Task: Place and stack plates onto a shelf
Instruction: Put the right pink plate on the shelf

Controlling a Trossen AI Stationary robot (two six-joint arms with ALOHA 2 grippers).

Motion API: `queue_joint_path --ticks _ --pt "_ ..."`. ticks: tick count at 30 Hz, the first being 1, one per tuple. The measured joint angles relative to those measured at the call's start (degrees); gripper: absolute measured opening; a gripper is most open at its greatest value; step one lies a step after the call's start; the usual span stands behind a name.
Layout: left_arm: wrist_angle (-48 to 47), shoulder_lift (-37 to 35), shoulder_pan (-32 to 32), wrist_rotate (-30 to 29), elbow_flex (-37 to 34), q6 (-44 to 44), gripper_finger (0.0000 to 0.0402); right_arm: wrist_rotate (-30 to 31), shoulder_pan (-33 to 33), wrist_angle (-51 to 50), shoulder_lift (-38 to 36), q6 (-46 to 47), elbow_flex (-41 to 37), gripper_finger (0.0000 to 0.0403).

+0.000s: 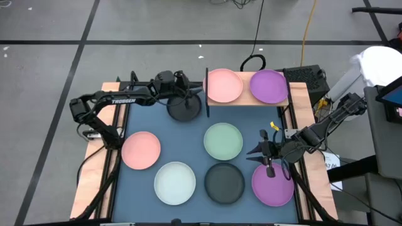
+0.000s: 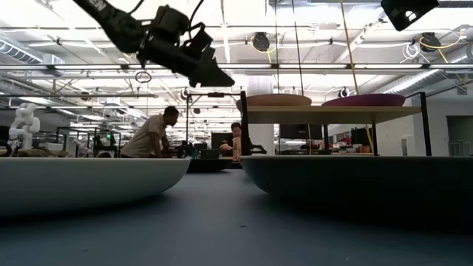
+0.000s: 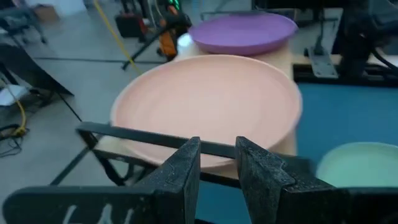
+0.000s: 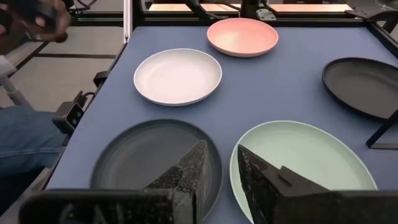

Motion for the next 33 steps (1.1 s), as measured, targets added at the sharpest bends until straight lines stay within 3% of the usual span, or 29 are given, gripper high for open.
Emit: queue_joint_path --ticks 3,15,33 --pt "3.66 0.50 1.56 3.16 -1.66 -1.87 0.0101 0.04 -0.02 0.17 0.00 -0.52 0.00 0.0073" --pt "7.42 6.64 4.29 3.34 -2.36 -3.50 0.0038 0.08 -0.08 1.86 0.00 -4.82 0.00 0.0073" --pt "12.17 8.02 4.15 3.32 -2.31 -4.75 0.0035 0.28 -0.08 1.77 0.00 -6.84 0.00 0.0073"
